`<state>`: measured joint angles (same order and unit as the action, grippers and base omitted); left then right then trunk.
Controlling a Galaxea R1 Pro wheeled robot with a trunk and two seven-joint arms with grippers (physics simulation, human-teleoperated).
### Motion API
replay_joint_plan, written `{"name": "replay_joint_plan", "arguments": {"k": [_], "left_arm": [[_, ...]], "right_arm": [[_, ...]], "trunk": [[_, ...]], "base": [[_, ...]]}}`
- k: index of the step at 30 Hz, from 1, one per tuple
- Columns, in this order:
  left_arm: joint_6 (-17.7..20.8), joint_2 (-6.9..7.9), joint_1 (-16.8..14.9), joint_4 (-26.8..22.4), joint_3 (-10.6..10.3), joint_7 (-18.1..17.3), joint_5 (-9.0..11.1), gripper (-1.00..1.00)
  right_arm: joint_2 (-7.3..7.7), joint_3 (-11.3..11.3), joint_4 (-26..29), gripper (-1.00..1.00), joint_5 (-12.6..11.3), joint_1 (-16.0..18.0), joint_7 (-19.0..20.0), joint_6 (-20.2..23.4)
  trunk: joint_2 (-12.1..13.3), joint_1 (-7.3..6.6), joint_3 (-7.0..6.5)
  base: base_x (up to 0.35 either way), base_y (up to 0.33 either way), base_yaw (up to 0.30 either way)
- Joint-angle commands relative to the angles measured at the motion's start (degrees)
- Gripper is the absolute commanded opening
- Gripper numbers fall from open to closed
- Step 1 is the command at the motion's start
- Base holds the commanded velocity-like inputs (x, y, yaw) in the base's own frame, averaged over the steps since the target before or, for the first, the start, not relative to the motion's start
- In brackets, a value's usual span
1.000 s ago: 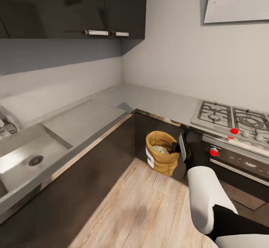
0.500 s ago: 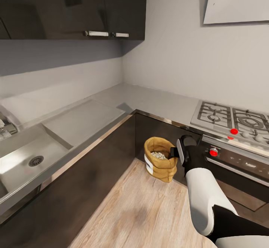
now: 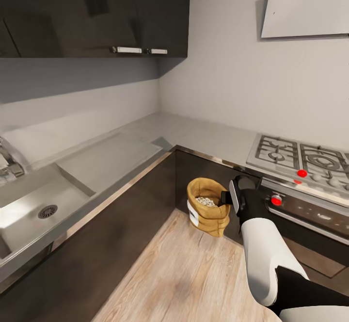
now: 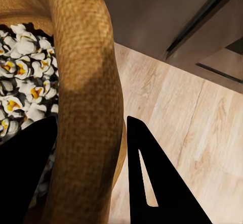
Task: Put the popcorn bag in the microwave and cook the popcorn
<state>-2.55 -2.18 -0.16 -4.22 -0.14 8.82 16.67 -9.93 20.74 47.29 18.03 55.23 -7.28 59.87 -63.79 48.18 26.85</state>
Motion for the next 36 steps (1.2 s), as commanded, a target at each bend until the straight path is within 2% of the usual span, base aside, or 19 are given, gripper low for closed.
{"name": "replay_joint_plan", "arguments": {"k": [1, 36], "left_arm": [[-0.2, -0.02, 0.0, 0.0, 0.0, 0.1, 0.3, 1.0], [-0.2, 0.06, 0.0, -0.1, -0.2, 0.1, 0.1, 1.0]], "right_arm": [[-0.06, 0.2, 0.1, -1.0, -0.2, 0.1, -0.3, 0.1], [-0.06, 0.2, 0.3, -1.0, -0.3, 0.1, -0.2, 0.1]], "trunk": [[0.0, 0.0, -0.04], [0.0, 0.0, -3.24]], "base": [[0.0, 0.0, 0.0], [0.0, 0.0, 0.0]]}}
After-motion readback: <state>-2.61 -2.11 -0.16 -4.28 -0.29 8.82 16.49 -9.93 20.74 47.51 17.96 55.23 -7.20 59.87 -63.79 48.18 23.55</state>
